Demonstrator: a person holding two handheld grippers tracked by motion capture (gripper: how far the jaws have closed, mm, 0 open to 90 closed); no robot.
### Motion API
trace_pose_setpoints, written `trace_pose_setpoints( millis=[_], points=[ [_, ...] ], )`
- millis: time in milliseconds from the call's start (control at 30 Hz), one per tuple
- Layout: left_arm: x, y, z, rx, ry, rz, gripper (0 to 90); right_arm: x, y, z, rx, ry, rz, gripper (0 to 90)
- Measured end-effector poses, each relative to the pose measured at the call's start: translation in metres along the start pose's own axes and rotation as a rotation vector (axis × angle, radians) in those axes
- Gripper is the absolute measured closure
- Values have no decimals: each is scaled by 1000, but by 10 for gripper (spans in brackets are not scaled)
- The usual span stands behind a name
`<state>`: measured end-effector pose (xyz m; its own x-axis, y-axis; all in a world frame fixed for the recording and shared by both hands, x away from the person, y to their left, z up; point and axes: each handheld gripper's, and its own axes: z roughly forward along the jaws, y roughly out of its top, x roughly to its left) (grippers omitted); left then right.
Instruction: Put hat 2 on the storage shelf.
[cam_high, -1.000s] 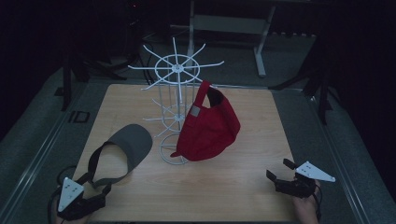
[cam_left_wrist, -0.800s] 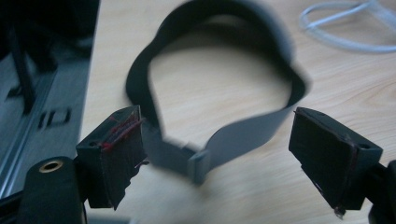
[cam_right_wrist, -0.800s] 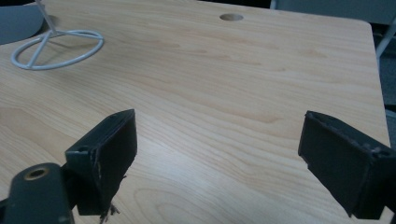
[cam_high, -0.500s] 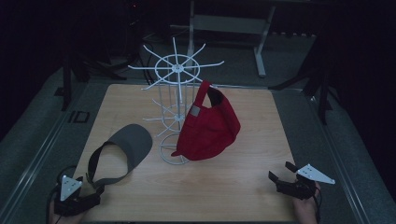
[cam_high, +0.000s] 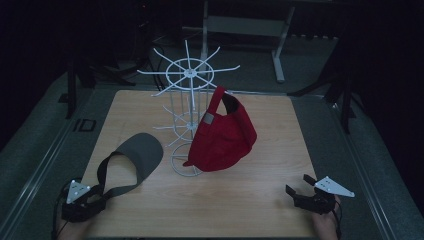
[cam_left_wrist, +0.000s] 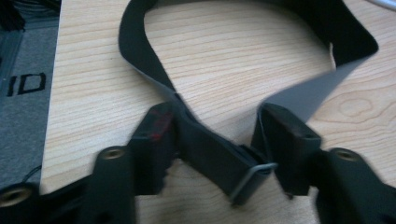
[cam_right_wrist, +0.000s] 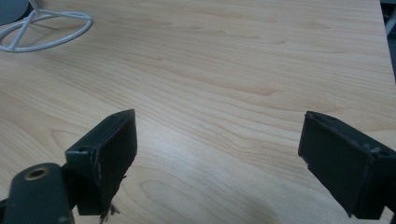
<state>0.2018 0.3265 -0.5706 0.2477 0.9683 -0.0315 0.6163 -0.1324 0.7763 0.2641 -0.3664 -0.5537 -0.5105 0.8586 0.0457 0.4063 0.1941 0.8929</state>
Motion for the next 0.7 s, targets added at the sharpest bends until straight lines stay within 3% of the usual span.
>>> trace_pose_setpoints(
  millis=[133, 233, 300, 467, 700],
  points=[
    [0, 0, 0, -1, -1, 2, 729, 0, 0, 0, 6, -6, 1, 117],
    [-1, 3, 1, 0, -6, 6, 826, -2, 1, 2, 19, -48, 7, 130],
    [-4, 5, 1, 5, -1, 30, 839, -3, 1, 3, 45, -105, 13, 133],
    [-10, 13, -3, -31, -13, 57, 849, -7, 1, 5, 67, -159, 38, 133],
    [-19, 32, -18, -123, -52, 71, 853, -9, 1, 5, 50, -174, 71, 133]
  ],
)
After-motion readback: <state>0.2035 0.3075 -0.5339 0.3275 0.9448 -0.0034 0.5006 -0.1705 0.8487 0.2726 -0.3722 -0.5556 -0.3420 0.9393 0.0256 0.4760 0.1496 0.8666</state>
